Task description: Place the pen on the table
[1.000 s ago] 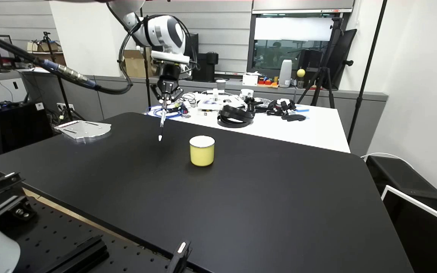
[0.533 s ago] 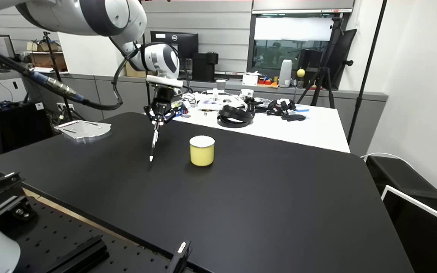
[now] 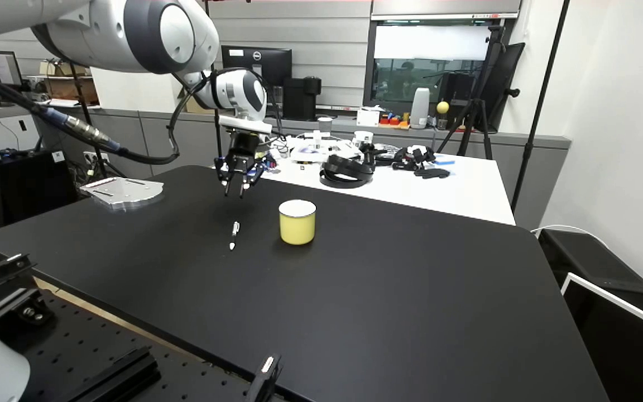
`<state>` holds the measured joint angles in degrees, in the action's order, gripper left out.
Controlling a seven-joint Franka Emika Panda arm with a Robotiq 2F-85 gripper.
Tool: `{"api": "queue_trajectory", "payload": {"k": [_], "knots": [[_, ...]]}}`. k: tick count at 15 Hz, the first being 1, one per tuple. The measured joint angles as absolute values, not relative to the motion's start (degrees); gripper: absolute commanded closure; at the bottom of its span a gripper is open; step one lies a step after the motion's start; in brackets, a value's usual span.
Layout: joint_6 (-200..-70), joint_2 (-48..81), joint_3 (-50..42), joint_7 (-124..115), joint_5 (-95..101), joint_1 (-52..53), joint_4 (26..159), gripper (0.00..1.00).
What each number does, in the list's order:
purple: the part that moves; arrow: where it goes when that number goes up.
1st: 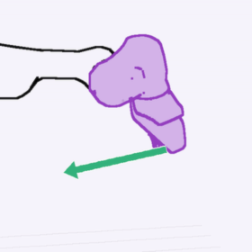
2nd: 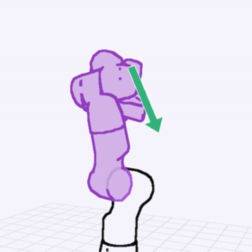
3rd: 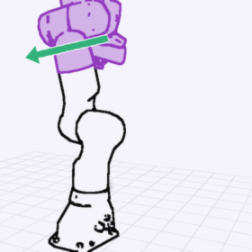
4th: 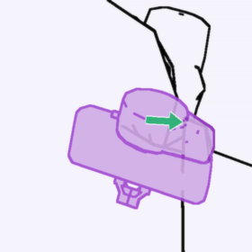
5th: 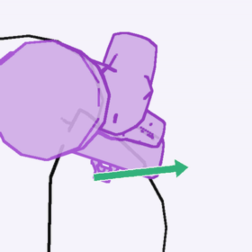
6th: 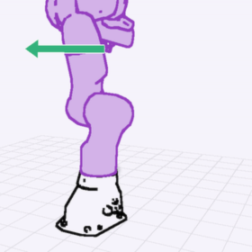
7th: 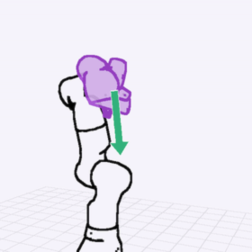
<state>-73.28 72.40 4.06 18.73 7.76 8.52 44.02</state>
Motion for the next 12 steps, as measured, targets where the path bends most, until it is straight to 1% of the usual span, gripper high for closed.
{"api": "queue_trajectory", "payload": {"k": [1, 4, 10, 12], "knots": [[-75.17, 71.9, 4.09, 18.74, 7.68, 8.47, 43.56, 0.22], [-83.29, 69.35, 4.11, 18.73, 7.08, 8.15, 43.47, 0.01], [-103.7, 64.0, 4.08, 18.34, 6.71, 6.95, 47.28, 0.0], [-105.18, 63.17, 4.08, 18.14, 6.71, 6.75, 48.55, 0.0]]}}
